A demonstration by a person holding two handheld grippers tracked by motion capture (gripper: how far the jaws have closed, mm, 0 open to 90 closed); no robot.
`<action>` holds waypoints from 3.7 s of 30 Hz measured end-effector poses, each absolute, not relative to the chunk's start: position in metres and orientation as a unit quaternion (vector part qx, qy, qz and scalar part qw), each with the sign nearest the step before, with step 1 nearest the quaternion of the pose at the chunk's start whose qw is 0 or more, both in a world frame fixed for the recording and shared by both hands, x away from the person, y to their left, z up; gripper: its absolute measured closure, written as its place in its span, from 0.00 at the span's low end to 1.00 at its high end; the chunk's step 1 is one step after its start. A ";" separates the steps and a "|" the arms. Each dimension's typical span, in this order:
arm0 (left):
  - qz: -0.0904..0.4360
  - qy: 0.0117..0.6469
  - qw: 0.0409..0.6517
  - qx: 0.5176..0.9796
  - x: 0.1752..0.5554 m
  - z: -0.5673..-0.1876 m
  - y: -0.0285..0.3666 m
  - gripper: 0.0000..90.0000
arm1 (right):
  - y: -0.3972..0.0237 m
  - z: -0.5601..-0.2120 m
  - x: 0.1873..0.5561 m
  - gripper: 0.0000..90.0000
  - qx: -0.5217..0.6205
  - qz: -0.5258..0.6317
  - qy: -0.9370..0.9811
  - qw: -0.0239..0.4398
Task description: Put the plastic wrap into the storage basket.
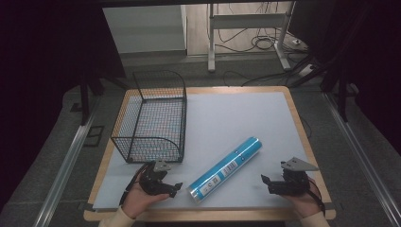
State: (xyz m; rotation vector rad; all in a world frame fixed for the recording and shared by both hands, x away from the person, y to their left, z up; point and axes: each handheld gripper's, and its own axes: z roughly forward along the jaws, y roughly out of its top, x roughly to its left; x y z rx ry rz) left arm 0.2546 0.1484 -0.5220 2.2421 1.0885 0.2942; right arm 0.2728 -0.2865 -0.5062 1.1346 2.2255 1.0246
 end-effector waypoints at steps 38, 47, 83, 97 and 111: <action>0.091 0.382 0.328 0.859 0.252 -0.470 0.112 0.20 | -0.285 -0.510 0.272 0.11 0.402 0.361 0.813 0.218; 0.088 0.366 0.317 0.870 0.258 -0.463 0.094 0.19 | -0.285 -0.511 0.273 0.11 0.400 0.359 0.814 0.220; 0.078 0.328 0.295 0.894 0.289 -0.446 0.025 0.16 | -0.285 -0.511 0.273 0.11 0.398 0.360 0.814 0.221; 0.070 0.319 0.279 0.903 0.304 -0.448 0.000 0.15 | -0.285 -0.512 0.273 0.11 0.396 0.359 0.816 0.221; 0.054 0.316 0.245 0.915 0.322 -0.454 -0.030 0.16 | -0.285 -0.513 0.274 0.11 0.397 0.356 0.817 0.220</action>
